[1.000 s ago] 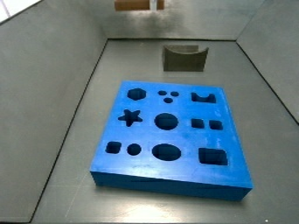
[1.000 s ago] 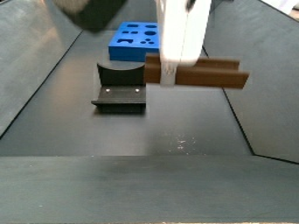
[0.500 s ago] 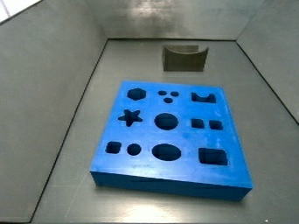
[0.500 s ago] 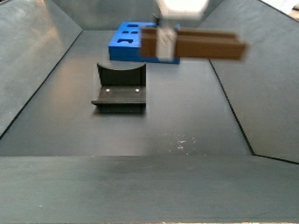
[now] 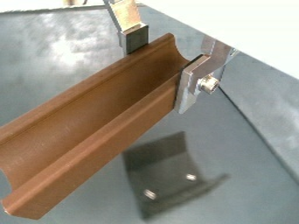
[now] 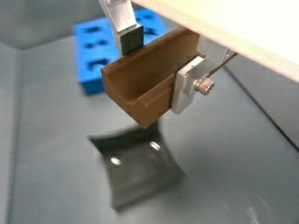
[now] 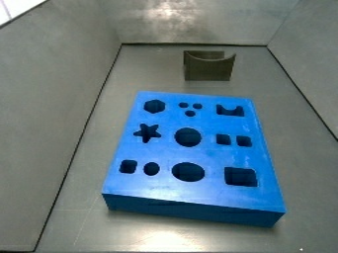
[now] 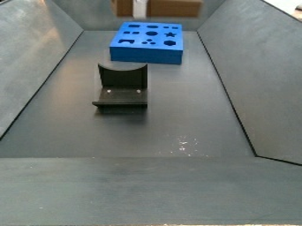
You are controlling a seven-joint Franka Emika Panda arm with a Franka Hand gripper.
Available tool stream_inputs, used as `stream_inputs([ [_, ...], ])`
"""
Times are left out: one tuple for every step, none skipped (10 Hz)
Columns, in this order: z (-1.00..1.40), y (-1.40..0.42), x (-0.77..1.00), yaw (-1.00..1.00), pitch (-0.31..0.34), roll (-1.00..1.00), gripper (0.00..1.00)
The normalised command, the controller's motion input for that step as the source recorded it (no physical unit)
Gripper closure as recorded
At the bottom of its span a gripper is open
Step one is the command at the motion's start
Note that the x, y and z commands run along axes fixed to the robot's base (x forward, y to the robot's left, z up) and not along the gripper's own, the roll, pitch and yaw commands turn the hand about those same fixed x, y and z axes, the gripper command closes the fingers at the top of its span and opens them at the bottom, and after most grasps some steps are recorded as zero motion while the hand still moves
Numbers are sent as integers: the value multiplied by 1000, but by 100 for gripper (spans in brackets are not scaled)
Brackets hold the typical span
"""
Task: Pick up the arch object. Move up. Place the arch object on the fixture. Regrasp the arch object. Move to above the board. Insert the arch object.
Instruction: Place the arch object on the fixture.
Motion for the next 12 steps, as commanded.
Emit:
stream_inputs([
  [187,-691,1000,1000,46,-64,100],
  [156,-537,1000,1000,57,-62,100],
  [108,-323,1000,1000,73,-62,100],
  [80,-246,959,1000,81,-65,100],
  [41,-141,869,1000,99,-68,100],
  [28,-86,799,1000,112,-70,100],
  [18,-59,728,1000,128,-75,100],
  [12,-38,637,1000,153,-83,100],
  [-858,1000,-153,1000,302,-747,100],
  [-832,979,-212,1000,338,-837,100],
  [-647,820,-232,1000,362,-928,100],
  [-312,562,-192,977,388,-1000,100],
])
